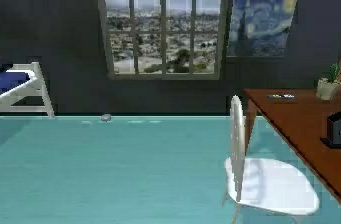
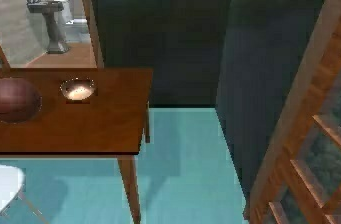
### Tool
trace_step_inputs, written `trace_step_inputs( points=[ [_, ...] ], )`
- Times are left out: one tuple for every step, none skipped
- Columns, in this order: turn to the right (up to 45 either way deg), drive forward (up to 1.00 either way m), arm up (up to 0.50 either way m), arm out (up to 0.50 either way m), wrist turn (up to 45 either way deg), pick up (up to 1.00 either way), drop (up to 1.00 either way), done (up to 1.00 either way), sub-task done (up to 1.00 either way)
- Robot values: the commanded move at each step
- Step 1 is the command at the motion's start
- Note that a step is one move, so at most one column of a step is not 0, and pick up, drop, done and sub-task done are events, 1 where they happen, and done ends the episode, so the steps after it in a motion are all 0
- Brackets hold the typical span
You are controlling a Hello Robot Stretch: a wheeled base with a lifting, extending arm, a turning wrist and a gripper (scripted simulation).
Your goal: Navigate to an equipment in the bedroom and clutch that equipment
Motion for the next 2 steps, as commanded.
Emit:
trace_step_inputs(
  points=[
    [45.0, 0.00, 0.00, 0.00, 0.0, 0.00, 0.00, 0.00, 0.00],
    [21.0, 0.00, 0.00, 0.00, 0.0, 0.00, 0.00, 0.00, 0.00]
  ],
)
